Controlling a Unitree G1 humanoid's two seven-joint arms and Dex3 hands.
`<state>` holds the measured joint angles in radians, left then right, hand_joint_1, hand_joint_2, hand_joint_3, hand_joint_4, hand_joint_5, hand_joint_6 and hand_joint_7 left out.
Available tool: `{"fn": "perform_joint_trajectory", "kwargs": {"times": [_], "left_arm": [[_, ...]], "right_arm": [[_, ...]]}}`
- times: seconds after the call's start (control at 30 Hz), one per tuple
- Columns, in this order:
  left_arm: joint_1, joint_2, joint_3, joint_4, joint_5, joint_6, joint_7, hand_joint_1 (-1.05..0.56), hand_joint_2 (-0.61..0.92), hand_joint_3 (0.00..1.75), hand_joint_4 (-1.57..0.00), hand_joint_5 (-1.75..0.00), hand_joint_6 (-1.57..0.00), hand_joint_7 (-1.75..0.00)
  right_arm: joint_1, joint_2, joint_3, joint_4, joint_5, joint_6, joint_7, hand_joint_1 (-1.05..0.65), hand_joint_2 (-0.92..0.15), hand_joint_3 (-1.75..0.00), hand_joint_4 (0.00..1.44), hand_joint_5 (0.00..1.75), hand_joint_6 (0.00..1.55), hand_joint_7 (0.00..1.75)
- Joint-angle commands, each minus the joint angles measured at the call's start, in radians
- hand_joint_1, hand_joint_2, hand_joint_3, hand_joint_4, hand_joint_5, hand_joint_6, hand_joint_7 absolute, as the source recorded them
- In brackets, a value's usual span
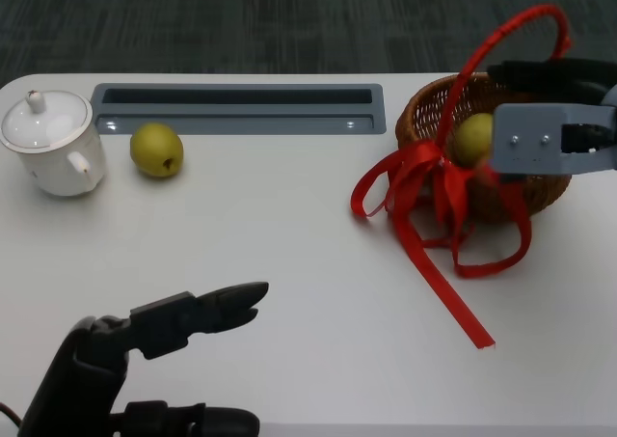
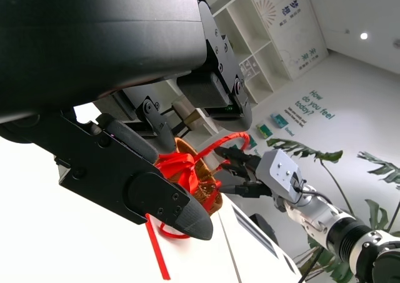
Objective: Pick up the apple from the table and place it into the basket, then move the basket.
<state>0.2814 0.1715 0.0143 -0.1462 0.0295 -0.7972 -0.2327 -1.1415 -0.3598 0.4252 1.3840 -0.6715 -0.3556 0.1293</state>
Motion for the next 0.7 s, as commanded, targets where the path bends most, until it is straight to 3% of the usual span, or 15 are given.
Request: {"fn": "perform_joint_trajectory", "kwargs": {"times": [0.03, 0.13, 0.27, 0.53, 0.7], "left_arm": [[-0.009, 0.017, 0.002, 0.011, -0.013, -0.007, 0.002, -0.58, 0.72, 0.0, -0.98, -0.01, -0.77, -0.01], [-0.016, 0.019, -0.002, 0.016, -0.017, -0.01, 0.0, -0.57, 0.72, 0.0, -0.98, -0.01, -0.77, -0.01], [-0.025, 0.02, -0.005, 0.02, -0.02, -0.009, 0.0, -0.57, 0.71, 0.0, -0.99, -0.01, -0.78, -0.01], [-0.05, 0.022, -0.014, 0.04, -0.028, -0.016, -0.001, -0.55, 0.71, 0.0, -1.0, -0.01, -0.8, -0.01], [-0.073, 0.037, -0.009, 0.066, -0.041, -0.026, -0.008, -0.55, 0.71, 0.0, -0.99, -0.01, -0.79, -0.01]], "right_arm": [[0.03, -0.034, -0.02, -0.02, 0.03, -0.035, 0.024, -0.94, -0.77, -0.01, 0.21, 0.01, 0.2, 0.01], [0.059, -0.057, -0.05, -0.032, 0.069, -0.088, 0.064, -1.01, -0.8, -0.02, 0.2, 0.01, 0.21, 0.01], [0.111, -0.086, -0.085, -0.052, 0.12, -0.162, 0.105, -0.93, -0.77, -0.01, 0.24, 0.02, 0.25, 0.02], [0.252, -0.158, -0.122, -0.122, 0.161, -0.391, 0.014, -0.94, -0.83, -0.01, 0.36, 0.03, 0.33, 0.02], [0.363, -0.184, -0.167, -0.19, 0.219, -0.557, -0.033, -0.84, -0.82, -0.01, 0.35, 0.01, 0.33, 0.01]]}}
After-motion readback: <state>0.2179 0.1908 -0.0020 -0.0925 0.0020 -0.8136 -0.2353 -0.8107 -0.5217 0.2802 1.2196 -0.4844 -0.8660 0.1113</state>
